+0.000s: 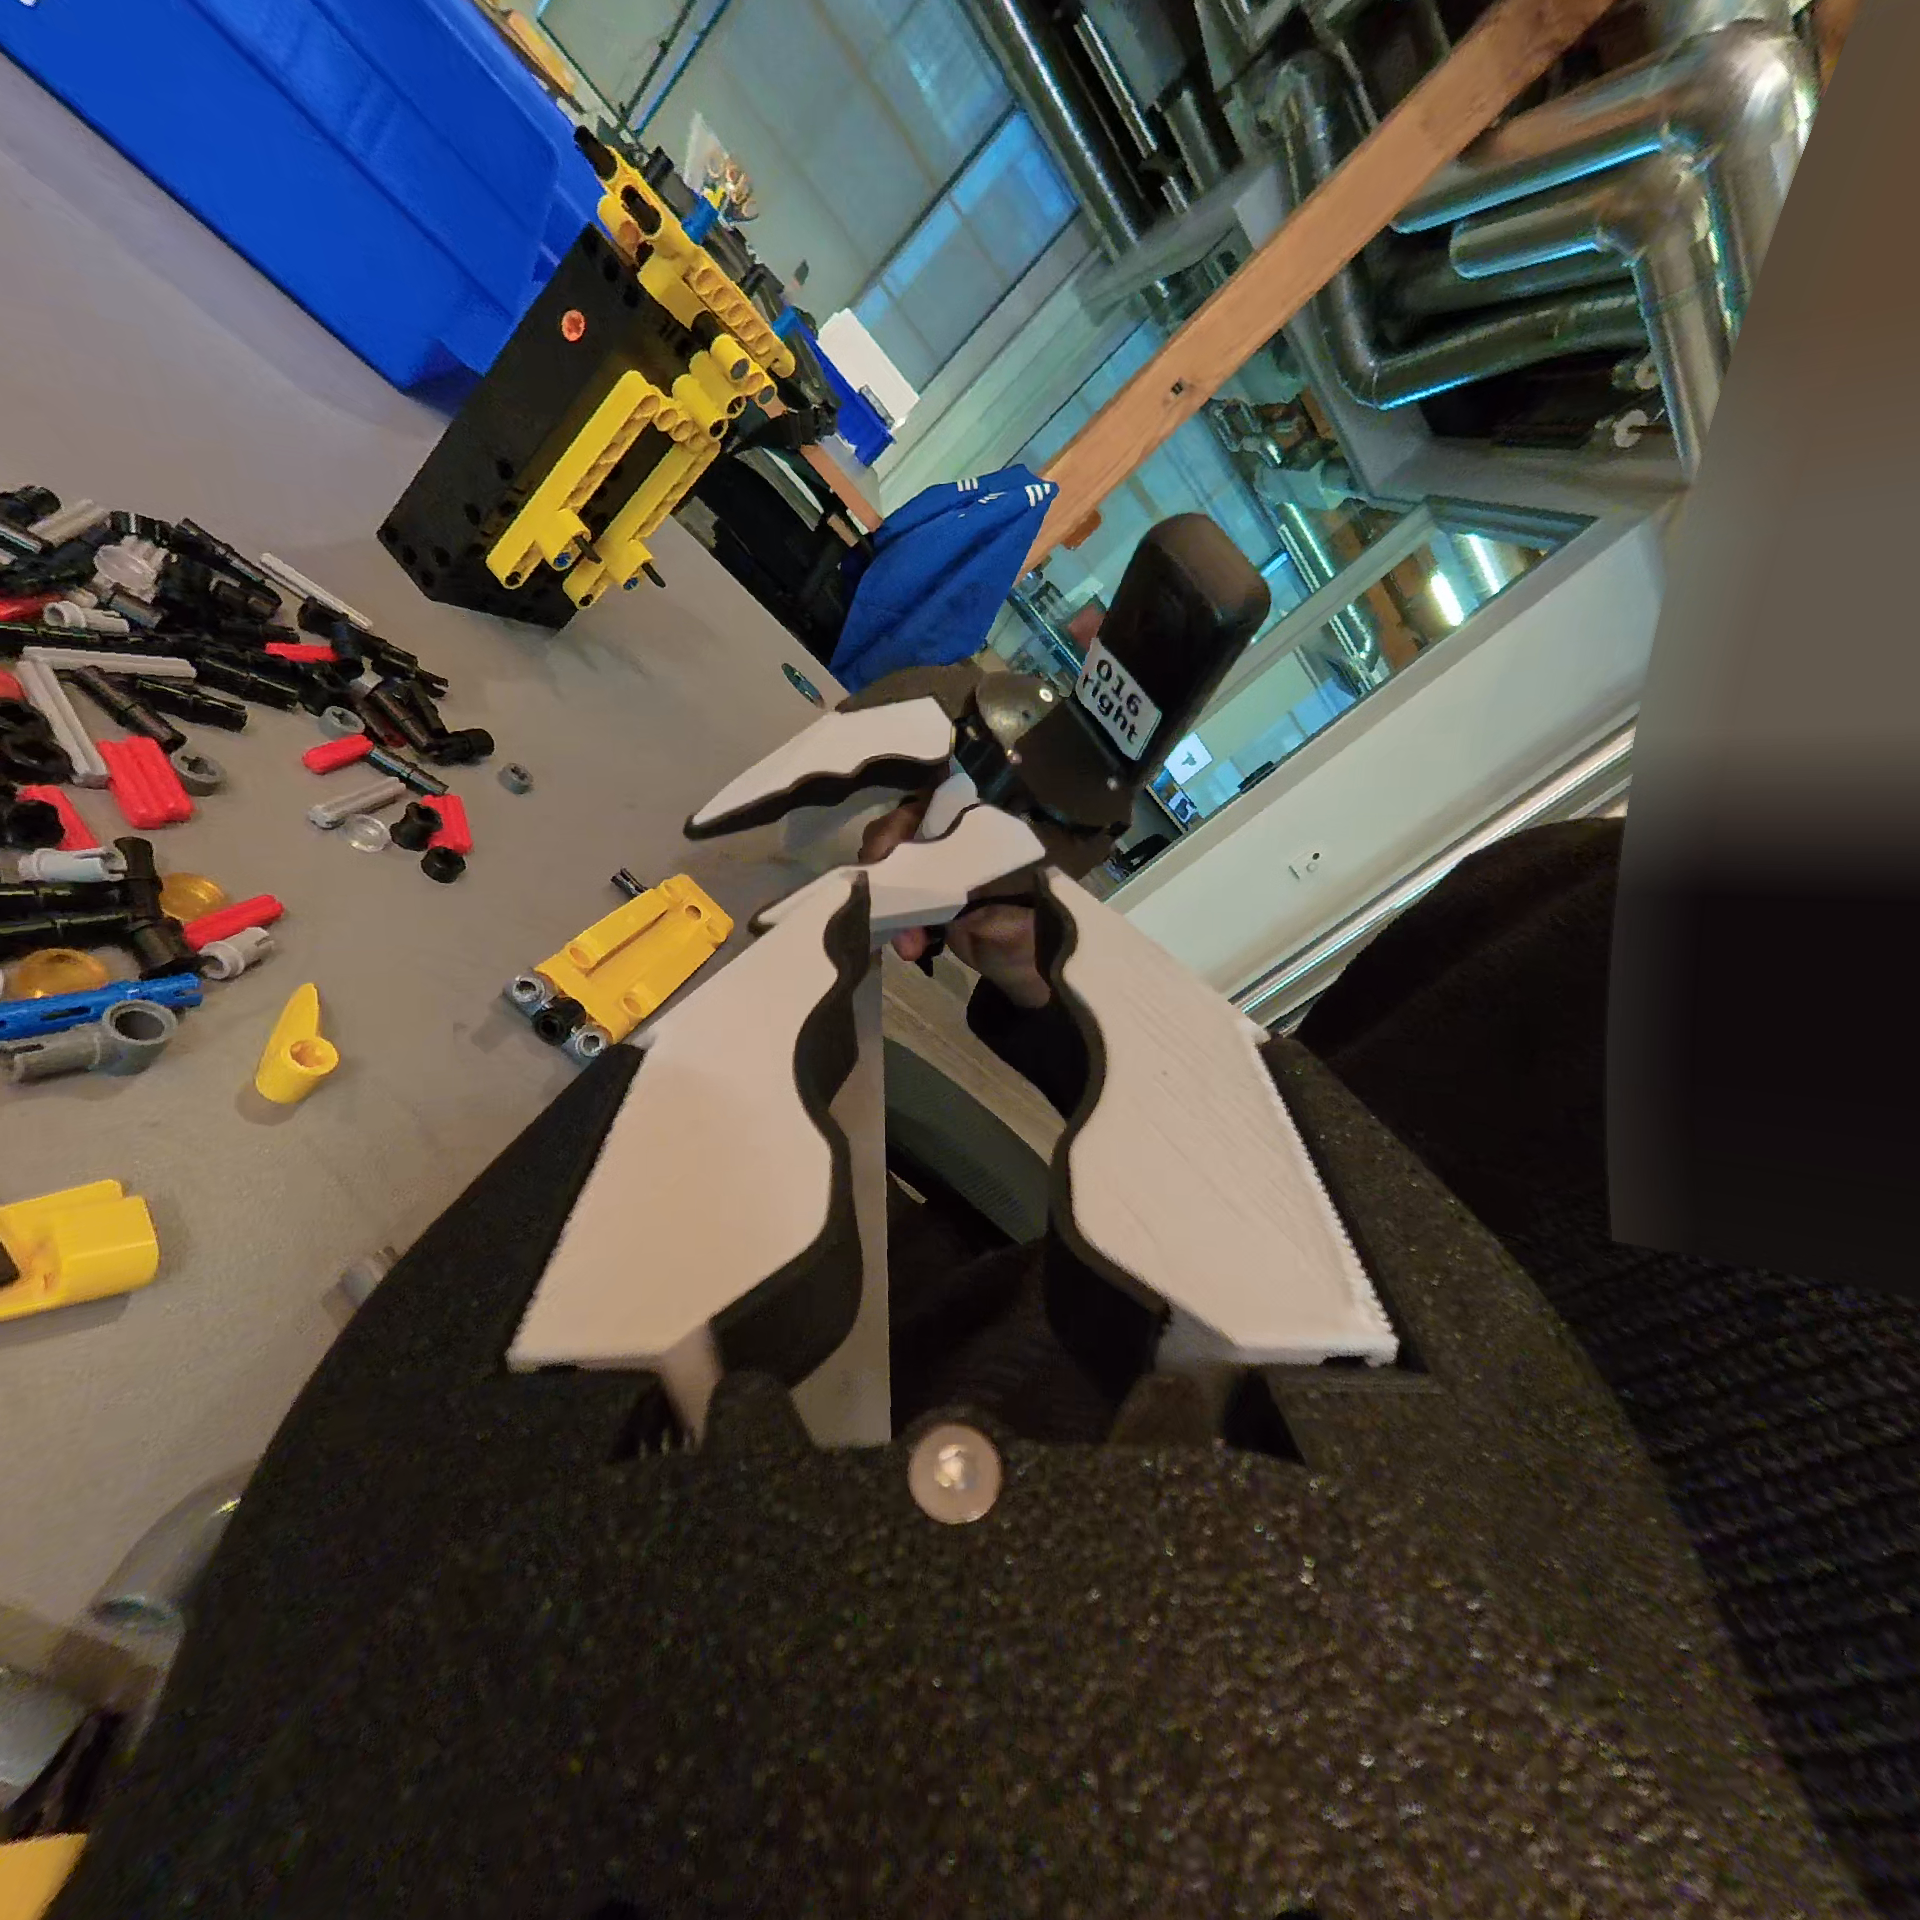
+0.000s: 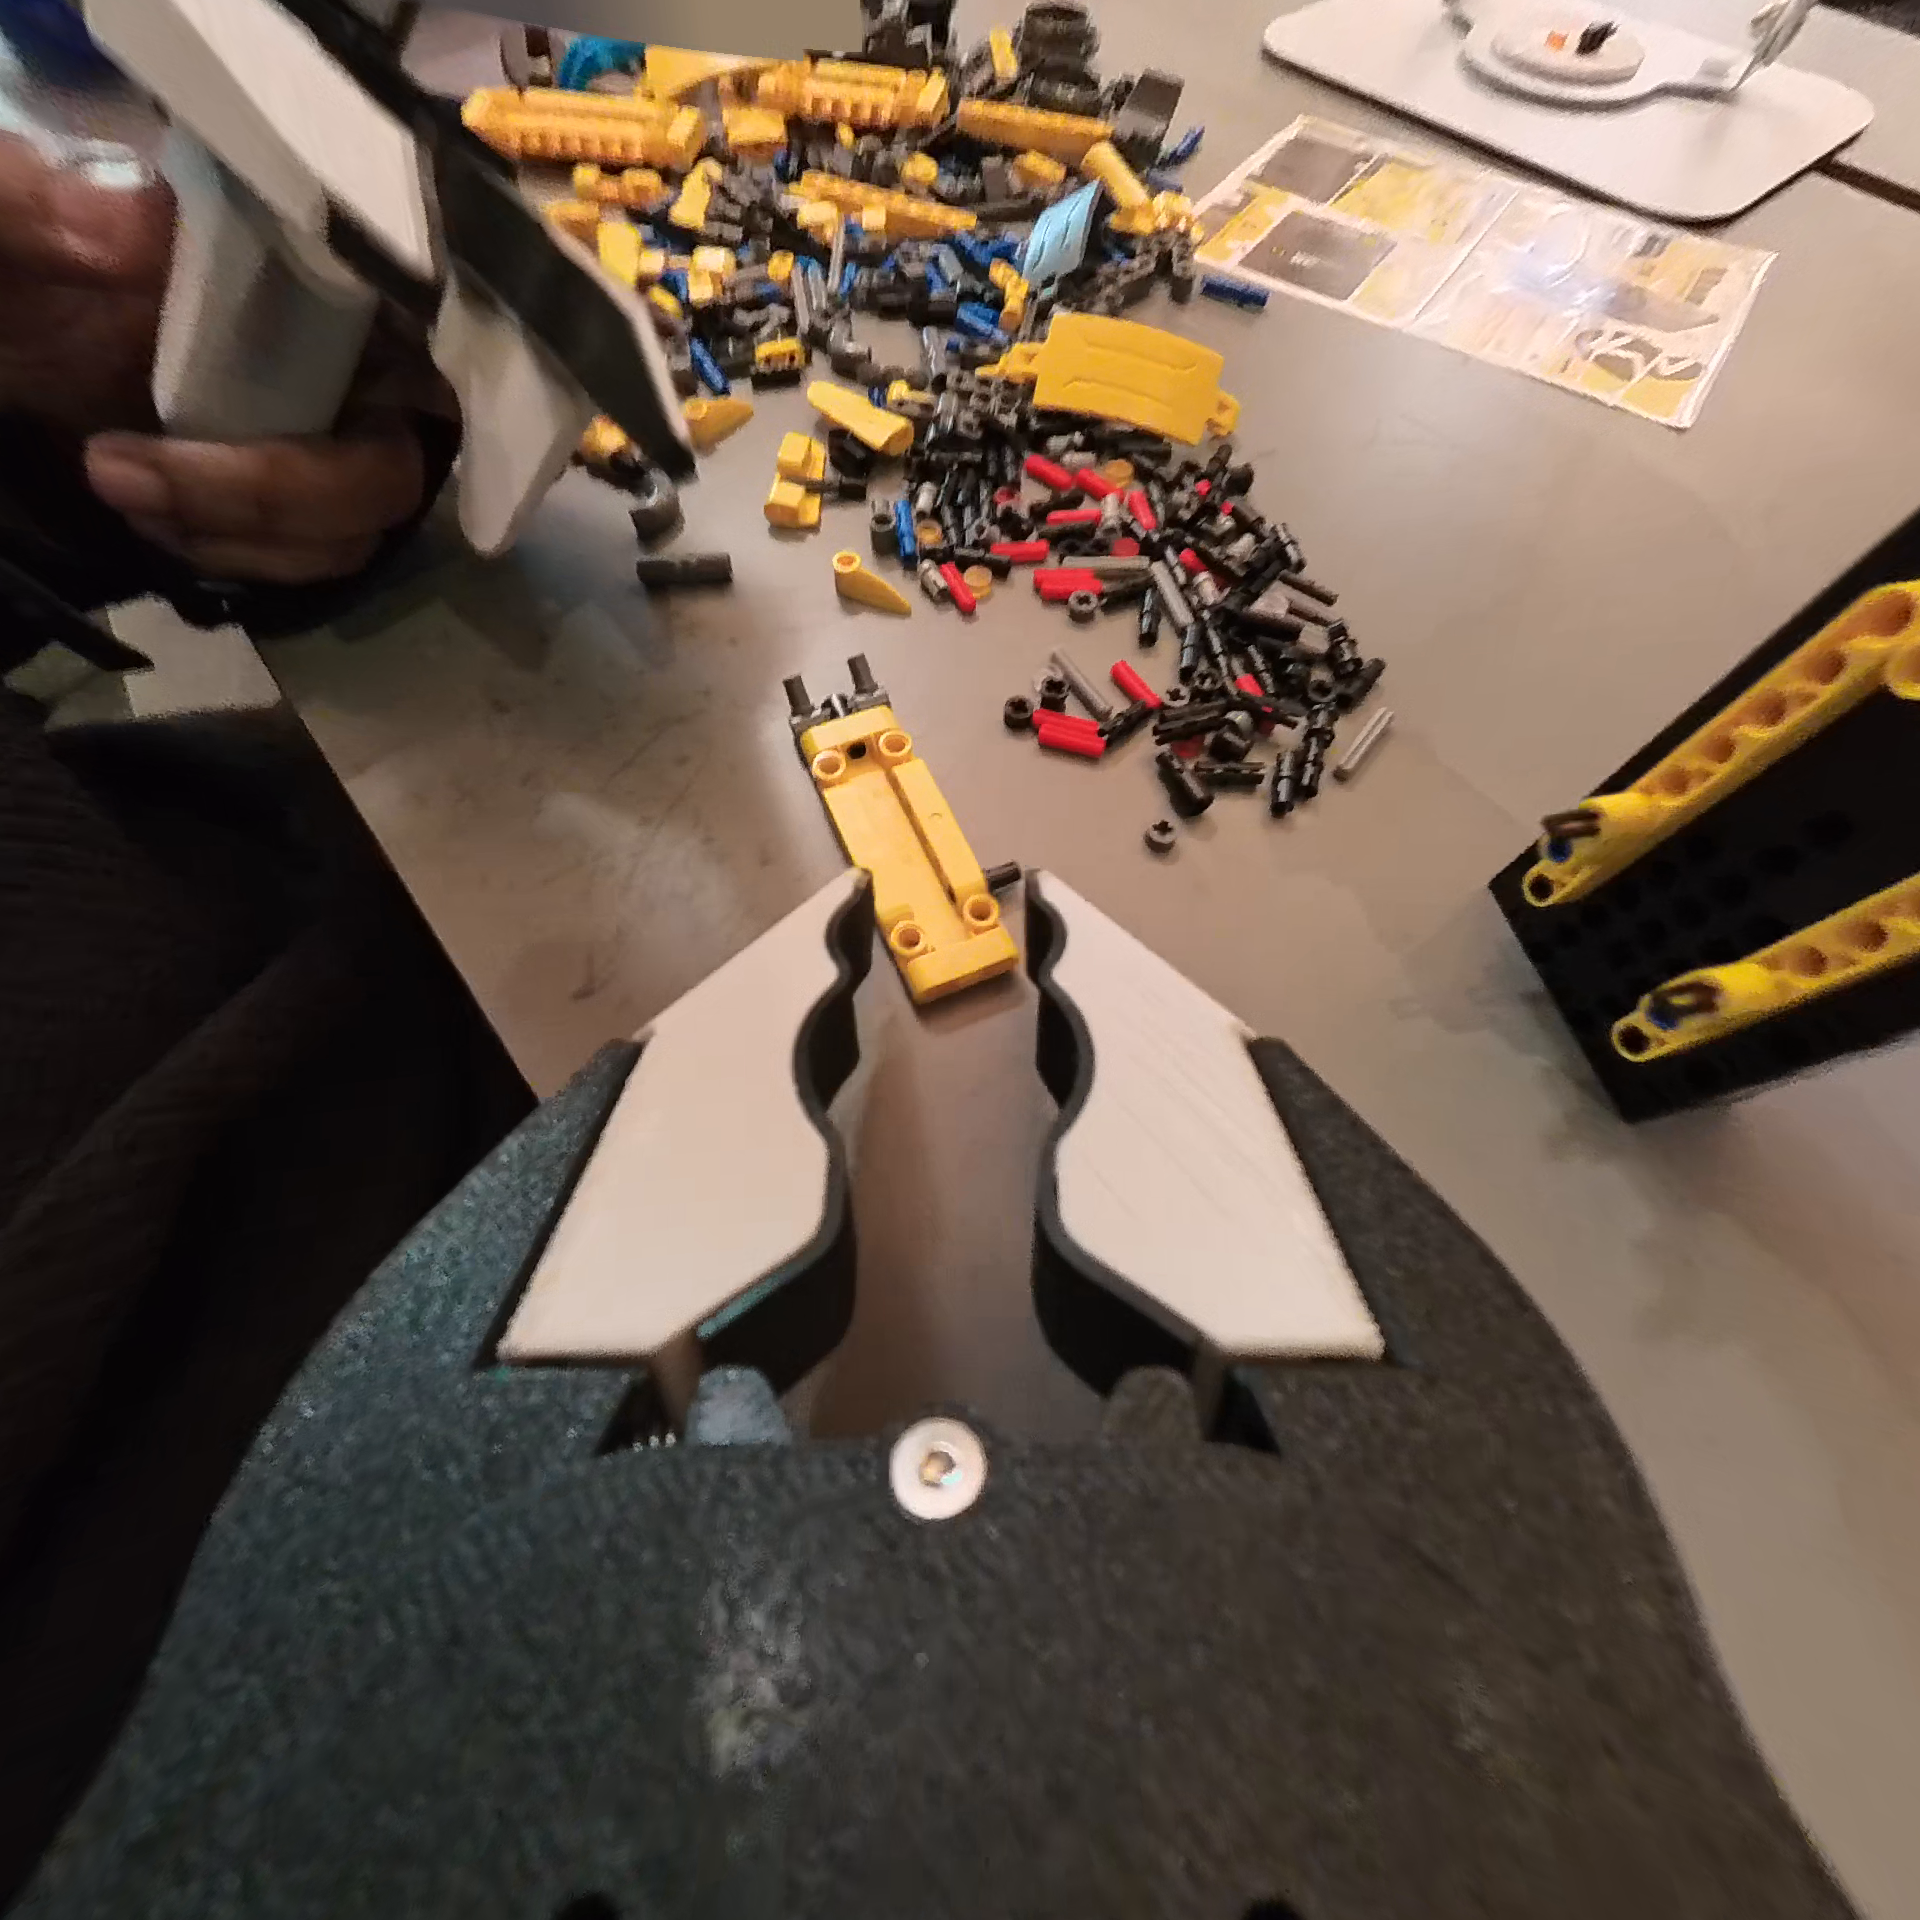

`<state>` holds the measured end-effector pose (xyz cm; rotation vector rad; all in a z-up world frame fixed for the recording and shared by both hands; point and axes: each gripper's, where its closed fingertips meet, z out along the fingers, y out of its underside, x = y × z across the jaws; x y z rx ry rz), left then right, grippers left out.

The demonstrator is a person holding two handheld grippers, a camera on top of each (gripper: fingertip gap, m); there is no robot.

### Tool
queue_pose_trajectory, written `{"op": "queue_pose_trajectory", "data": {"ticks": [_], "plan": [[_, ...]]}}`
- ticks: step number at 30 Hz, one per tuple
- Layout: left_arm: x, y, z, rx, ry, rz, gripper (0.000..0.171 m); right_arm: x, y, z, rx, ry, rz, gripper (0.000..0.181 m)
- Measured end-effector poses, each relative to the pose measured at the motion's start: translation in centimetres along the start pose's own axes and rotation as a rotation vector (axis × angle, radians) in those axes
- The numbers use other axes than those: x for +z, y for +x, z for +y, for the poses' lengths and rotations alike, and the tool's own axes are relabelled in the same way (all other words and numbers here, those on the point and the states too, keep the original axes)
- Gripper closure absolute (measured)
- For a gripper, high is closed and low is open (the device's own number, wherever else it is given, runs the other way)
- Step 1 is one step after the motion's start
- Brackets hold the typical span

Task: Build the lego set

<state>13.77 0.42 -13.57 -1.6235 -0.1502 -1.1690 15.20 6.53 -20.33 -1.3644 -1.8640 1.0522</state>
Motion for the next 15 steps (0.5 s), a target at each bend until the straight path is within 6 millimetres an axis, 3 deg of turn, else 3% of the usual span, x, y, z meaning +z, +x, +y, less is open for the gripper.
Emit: {"op": "queue_pose_trajectory", "data": {"ticks": [3,6,11,15], "plan": [[-0.1,0.1,-0.2,0.028,0.013,-0.008,0.141,0.1,1.8,-1.3,0.08,0.035,0.098,0.156],[-0.4,0.4,-0.8,0.086,0.061,-0.03,0.141,1.0,3.8,-2.0,0.089,-0.008,0.252,0.177],[-0.9,0.6,-1.3,0.109,0.101,-0.039,0.141,4.0,3.9,-2.2,0.058,-0.083,0.278,0.181],[-0.9,0.7,-1.3,0.111,0.101,-0.033,0.141,4.3,5.3,-2.7,0.092,-0.07,0.317,0.181]]}}
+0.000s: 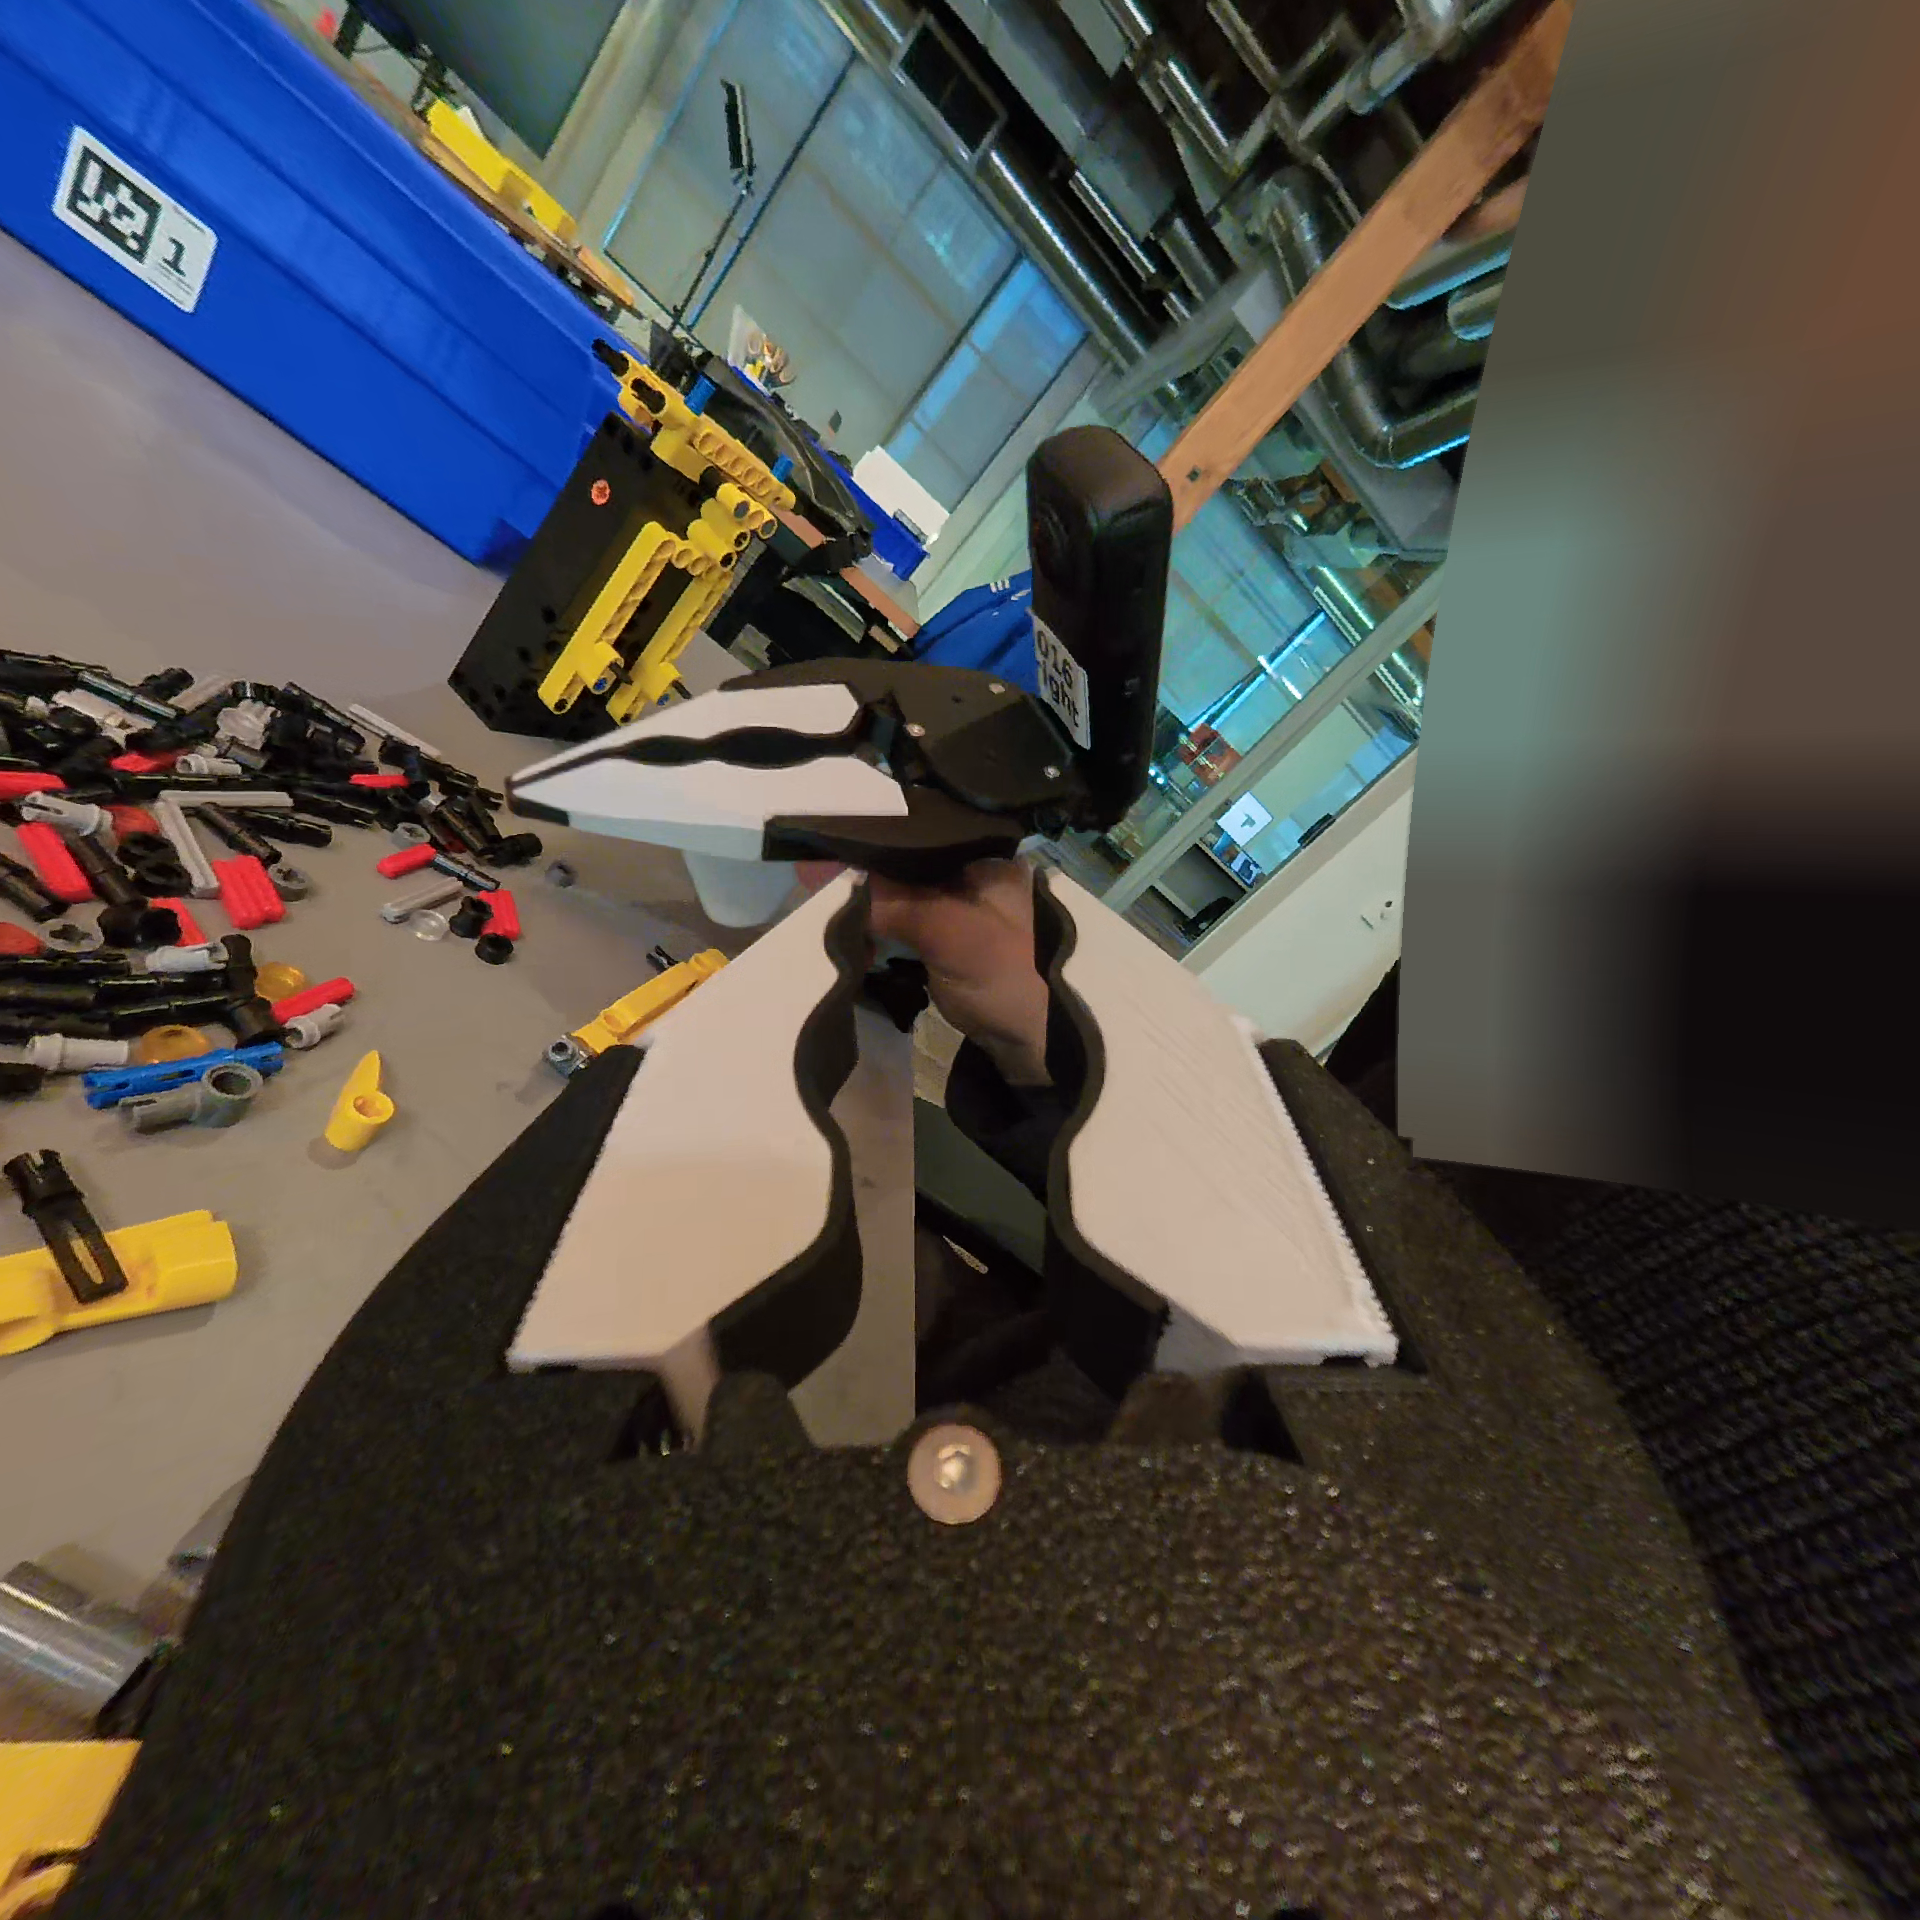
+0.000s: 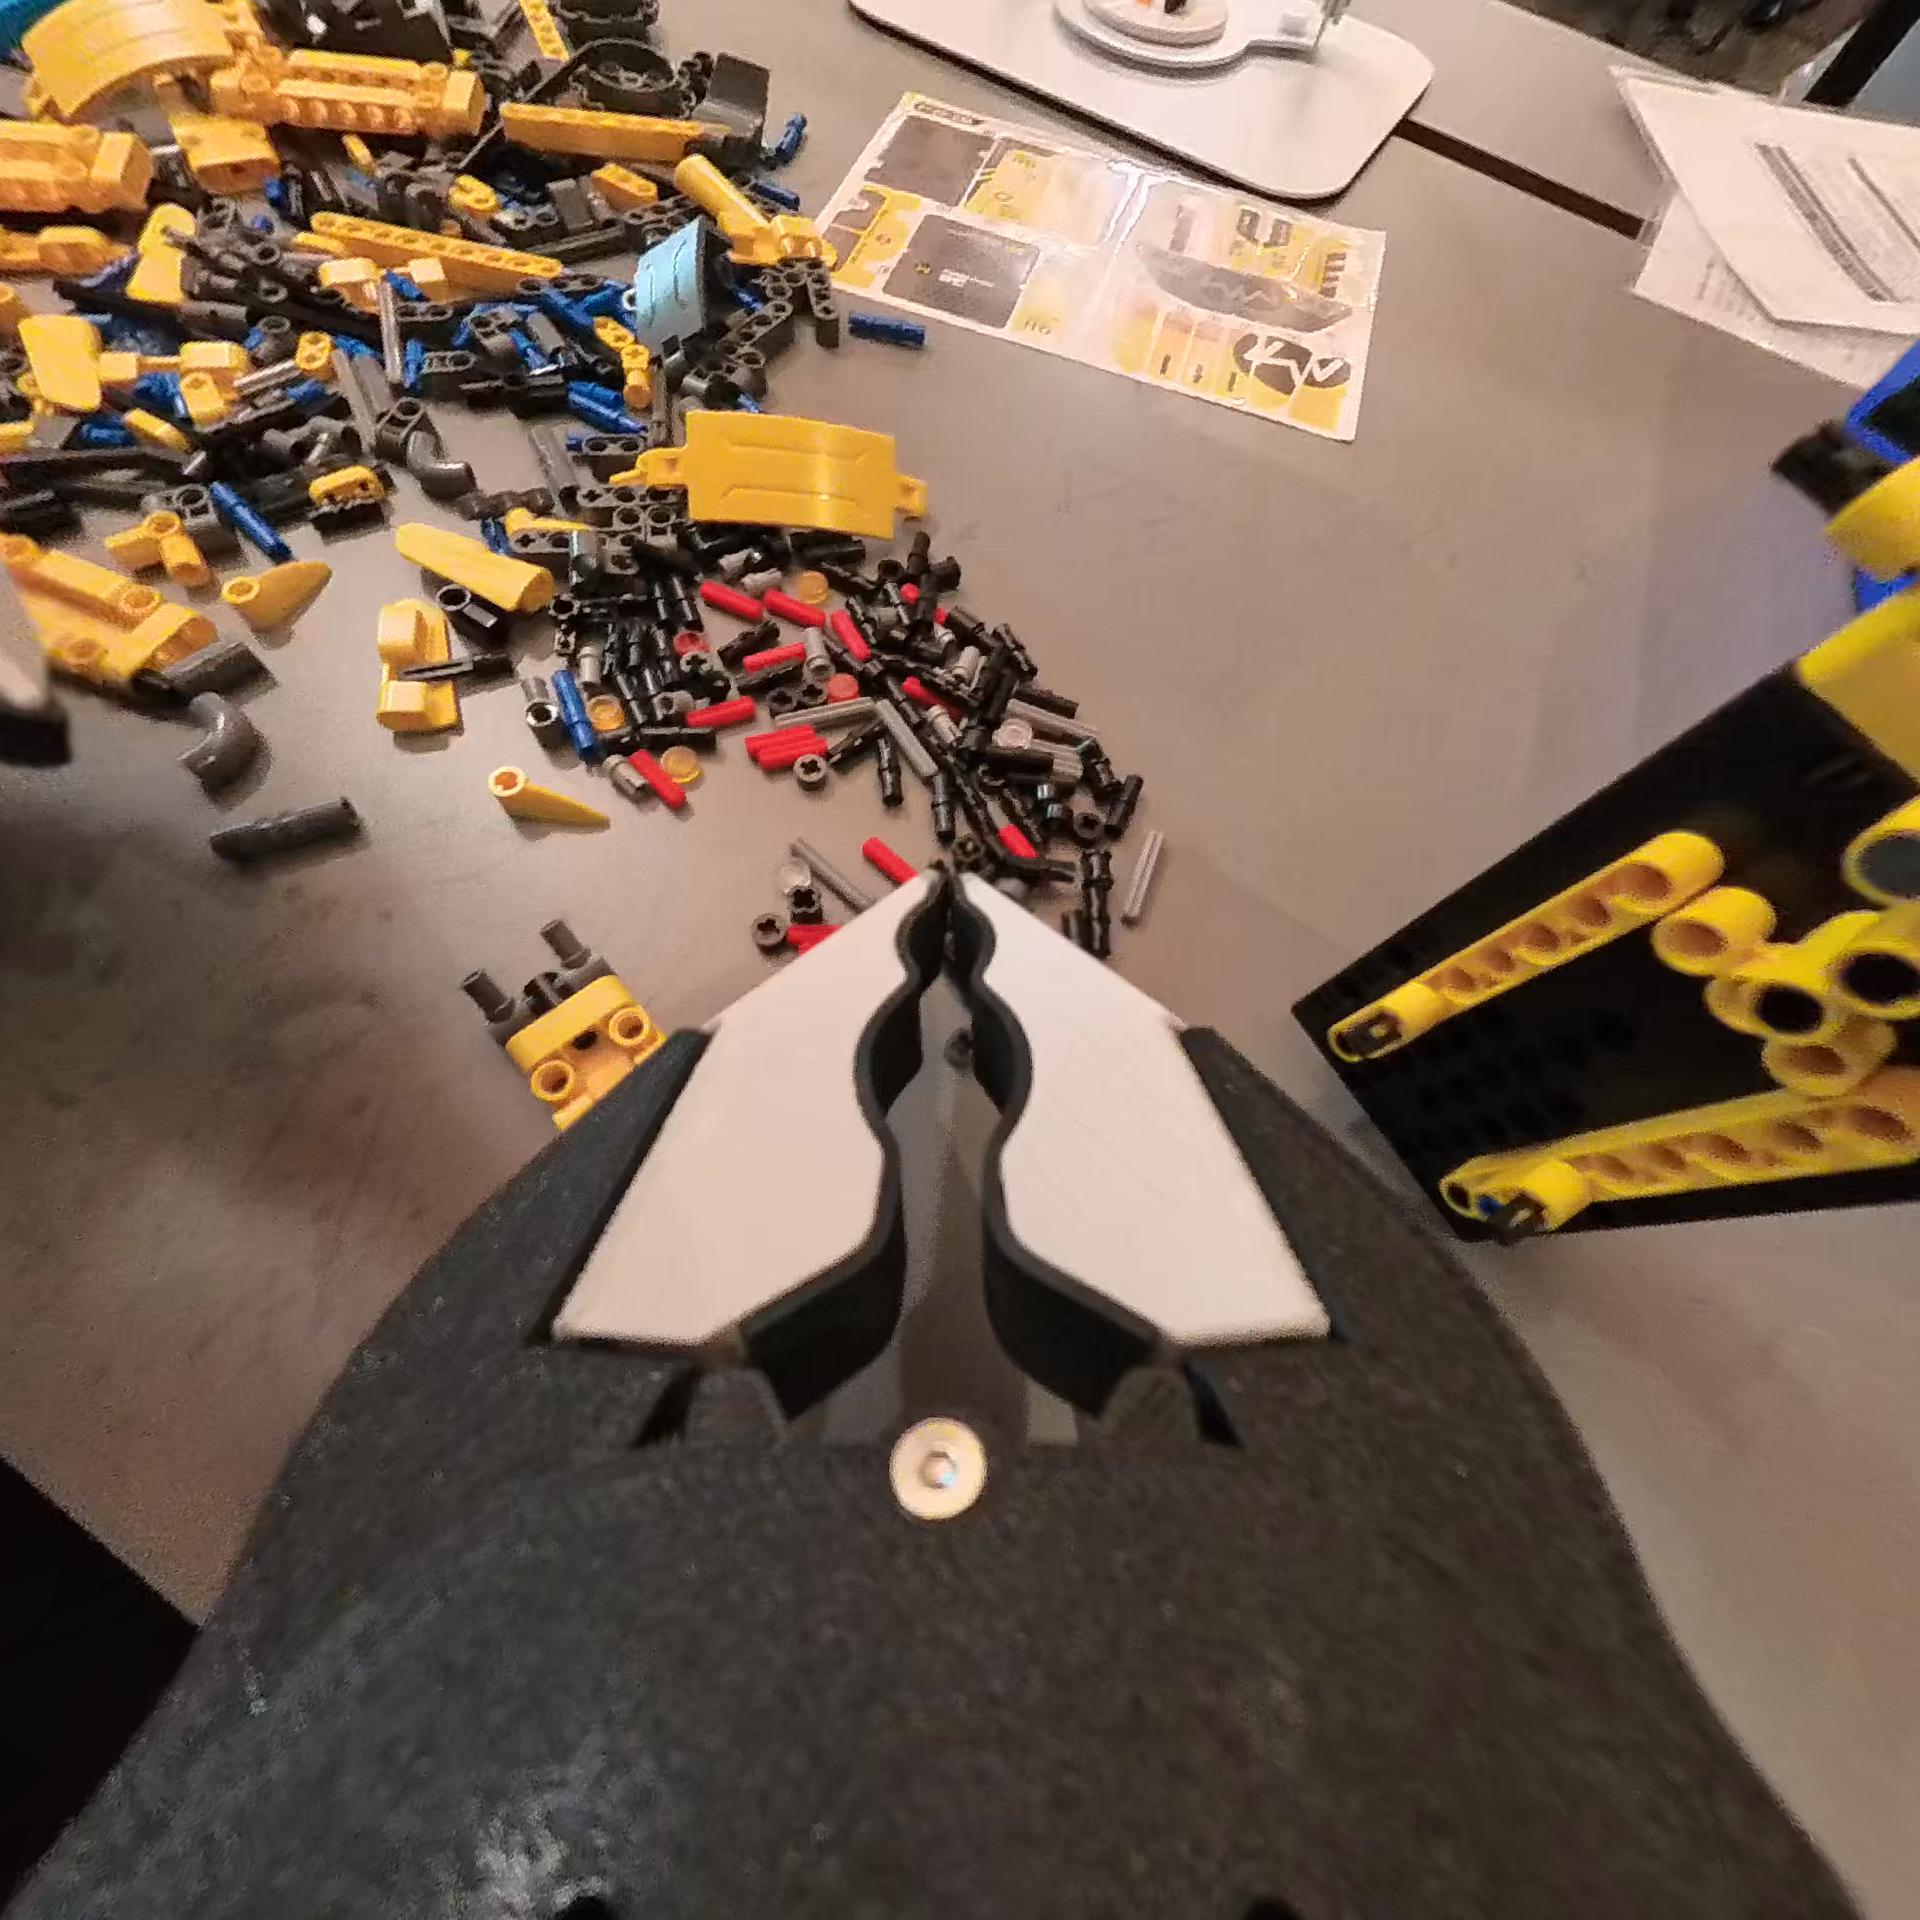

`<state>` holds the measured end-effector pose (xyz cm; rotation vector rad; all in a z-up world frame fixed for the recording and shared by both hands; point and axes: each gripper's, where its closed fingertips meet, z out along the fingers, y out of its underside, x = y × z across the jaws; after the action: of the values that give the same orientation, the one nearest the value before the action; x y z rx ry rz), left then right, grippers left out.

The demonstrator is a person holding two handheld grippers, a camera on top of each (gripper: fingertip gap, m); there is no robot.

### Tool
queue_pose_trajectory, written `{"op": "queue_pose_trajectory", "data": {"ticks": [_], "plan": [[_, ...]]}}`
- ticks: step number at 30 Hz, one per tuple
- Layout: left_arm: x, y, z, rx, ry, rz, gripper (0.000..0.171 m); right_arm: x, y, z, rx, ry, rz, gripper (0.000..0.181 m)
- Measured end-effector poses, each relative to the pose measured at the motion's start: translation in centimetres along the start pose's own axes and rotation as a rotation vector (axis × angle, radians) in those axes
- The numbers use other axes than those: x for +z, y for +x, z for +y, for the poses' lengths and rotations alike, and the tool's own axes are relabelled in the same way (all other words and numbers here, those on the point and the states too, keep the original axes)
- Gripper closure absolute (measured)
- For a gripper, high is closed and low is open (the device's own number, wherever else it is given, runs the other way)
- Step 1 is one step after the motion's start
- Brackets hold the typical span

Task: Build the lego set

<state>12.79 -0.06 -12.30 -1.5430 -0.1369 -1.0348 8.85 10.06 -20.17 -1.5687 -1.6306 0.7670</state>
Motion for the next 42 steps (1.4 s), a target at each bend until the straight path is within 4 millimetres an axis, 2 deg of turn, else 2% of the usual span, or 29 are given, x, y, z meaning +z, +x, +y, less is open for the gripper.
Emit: {"op": "queue_pose_trajectory", "data": {"ticks": [6,24,25,29,32,35,38,40,42], "plan": [[-0.1,0.1,-0.1,-0.002,0.008,0.01,0.141,0.6,-0.3,0.5,0.004,-0.046,-0.028,0.166],[-0.1,0.1,-0.2,-0.001,0.015,0.013,0.141,1.0,1.1,2.1,0.033,-0.13,-0.021,0.172],[-0.1,0.1,-0.2,-0.001,0.014,0.013,0.141,0.9,1.1,2.1,0.027,-0.127,-0.018,0.177],[-0.1,0.1,-0.2,-0.001,0.014,0.011,0.141,0.8,1.2,1.9,-0.013,-0.113,0.014,0.177],[-0.1,0.1,-0.2,-0.002,0.016,0.008,0.141,0.3,1.0,0.9,-0.045,-0.046,0.015,0.177],[-0.5,-0.8,-0.8,-0.008,0.052,-0.045,0.141,-1.2,-1.4,-1.4,-0.15,0.121,-0.075,0.177],[-1.6,-2.9,-2.0,-0.045,0.139,-0.165,0.141,-3.8,-5.4,-3.6,-0.315,0.318,-0.183,0.177],[-1.5,-3.2,-1.8,-0.095,0.124,-0.15,0.141,-5.1,-7.4,-4.5,-0.399,0.414,-0.207,0.177],[-1.0,-2.7,-1.2,-0.122,0.083,-0.105,0.142,-5.7,-8.2,-5.1,-0.434,0.47,-0.19,0.177]]}}
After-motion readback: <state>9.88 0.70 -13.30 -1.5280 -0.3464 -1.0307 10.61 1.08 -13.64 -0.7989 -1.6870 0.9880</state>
